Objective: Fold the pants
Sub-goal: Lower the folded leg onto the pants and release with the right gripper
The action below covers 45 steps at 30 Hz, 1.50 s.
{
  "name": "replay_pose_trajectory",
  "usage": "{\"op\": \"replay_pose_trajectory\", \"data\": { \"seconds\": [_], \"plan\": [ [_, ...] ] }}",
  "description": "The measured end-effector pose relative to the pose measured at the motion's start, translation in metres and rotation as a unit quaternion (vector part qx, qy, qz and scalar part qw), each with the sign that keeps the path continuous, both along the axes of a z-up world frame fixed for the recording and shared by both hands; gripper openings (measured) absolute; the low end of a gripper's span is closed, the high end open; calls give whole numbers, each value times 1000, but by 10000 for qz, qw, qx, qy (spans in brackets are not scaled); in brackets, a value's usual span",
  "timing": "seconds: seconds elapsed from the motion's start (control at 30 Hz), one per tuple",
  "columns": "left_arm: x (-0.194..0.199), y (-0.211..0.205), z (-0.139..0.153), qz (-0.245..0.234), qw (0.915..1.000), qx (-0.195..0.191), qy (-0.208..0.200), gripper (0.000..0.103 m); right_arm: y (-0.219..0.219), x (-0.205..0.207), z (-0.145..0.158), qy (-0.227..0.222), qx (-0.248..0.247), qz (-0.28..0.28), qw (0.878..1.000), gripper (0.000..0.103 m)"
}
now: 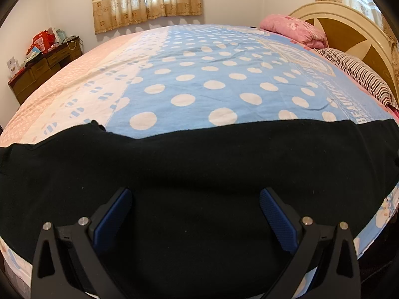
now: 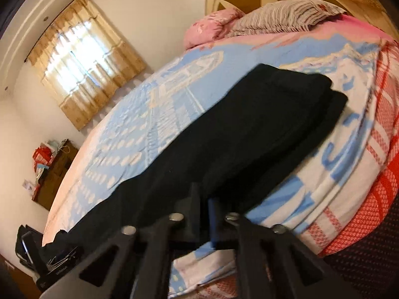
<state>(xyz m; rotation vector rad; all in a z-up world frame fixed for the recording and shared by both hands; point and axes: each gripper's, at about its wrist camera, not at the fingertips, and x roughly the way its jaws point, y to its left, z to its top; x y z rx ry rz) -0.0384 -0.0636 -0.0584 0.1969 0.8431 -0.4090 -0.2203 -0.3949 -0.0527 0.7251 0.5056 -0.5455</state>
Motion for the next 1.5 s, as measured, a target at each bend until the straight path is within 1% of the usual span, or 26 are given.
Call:
{"op": "replay_pose_trajectory", "data": {
  "seconds": [0.03, 0.07, 0.13, 0.2, 0.23, 0.43, 0.47, 0.5, 0.53, 0.57, 0.67, 0.73, 0.8, 0.87, 0.93, 0.97, 1.0, 1.03, 1.07, 1.13, 1.17, 1.23, 1.27, 1.33, 1.4, 1.5],
  "plan": [
    [0, 0, 0, -1, 10000, 3, -8, 103, -2, -1, -1, -53, 69, -2, 10000, 3],
    [0, 0, 0, -4, 10000, 7, -8, 103, -1, -3, 1, -49, 32, 1, 10000, 3],
    [0, 0, 0, -22, 10000, 16, -10, 103, 2, -5, 6, 38, -111, 6, 9999, 3],
    [1, 1, 1, -37, 10000, 23, -5, 103, 4, -8, 8, 101, -113, 1, 9999, 3],
    [1, 1, 1, -42, 10000, 30, -8, 103, 2, -11, 6, 169, -66, -19, 9998, 3],
    [4, 3, 2, 18, 10000, 79, -19, 103, -3, -18, 2, 104, 162, 18, 9998, 4],
    [4, 3, 2, 22, 10000, 87, -12, 103, -6, -22, 4, 68, 385, -34, 9992, 4],
    [4, 2, 1, 29, 9999, 94, -21, 103, -8, -28, 7, 48, 488, -131, 9987, 5],
    [4, 2, 1, 29, 9999, 100, -39, 103, -8, -35, 12, 29, 476, -301, 9984, 5],
    [3, 2, 2, 23, 9999, 110, -55, 103, -7, -44, 22, 20, 218, -556, 9982, 5],
    [4, 2, 3, 56, 9999, 104, -79, 103, -8, -54, 48, -36, -627, -933, 9937, 5],
    [4, 3, 4, 95, 9998, 105, -122, 103, -16, -47, 56, -62, -710, -834, 9940, 5],
    [3, 2, 6, 105, 9997, 125, -182, 103, -28, -31, 62, -64, -772, -645, 9949, 5],
    [2, 3, 7, 113, 9996, 135, -223, 103, -38, -14, 64, 79, -884, -451, 9950, 5],
    [2, 4, 9, 154, 9994, 134, -269, 103, -46, 2, 58, 301, -960, -291, 9945, 5],
    [2, 4, 10, 175, 9993, 140, -295, 103, -54, 7, 51, 494, -878, -292, 9945, 5],
    [2, 4, 9, 186, 9993, 155, -300, 103, -63, 9, 39, 798, -661, -382, 9939, 3],
    [3, 4, 8, 195, 9992, 186, -283, 103, -70, 8, 30, 958, -476, -467, 9932, 1],
    [4, 3, 6, 200, 9992, 224, -252, 103, -76, -5, 25, 544, -292, -460, 9970, 0],
    [5, 4, 2, 195, 9993, 263, -198, 103, -79, -21, 27, 313, -146, -679, 9971, 0],
    [5, 5, 1, 189, 9993, 238, -195, 103, -78, -30, 34, 179, -159, -865, 9960, 4],
    [6, 6, 2, 181, 9994, 228, -190, 103, -74, -40, 45, -68, -352, -902, 9953, 4],
    [6, 6, 2, 183, 9994, 237, -185, 103, -72, -44, 53, -168, -528, -838, 9949, 4],
    [7, 7, 5, 206, 9994, 219, -193, 103, -73, -46, 60, -160, -670, -842, 9941, 4],
    [7, 7, 8, 212, 9993, 186, -226, 103, -80, -45, 63, -47, -700, -843, 9940, 7],
    [6, 8, 12, 208, 9994, 84, -270, 103, -91, -35, 55, 339, -582, -787, 9946, 12]
  ]
}}
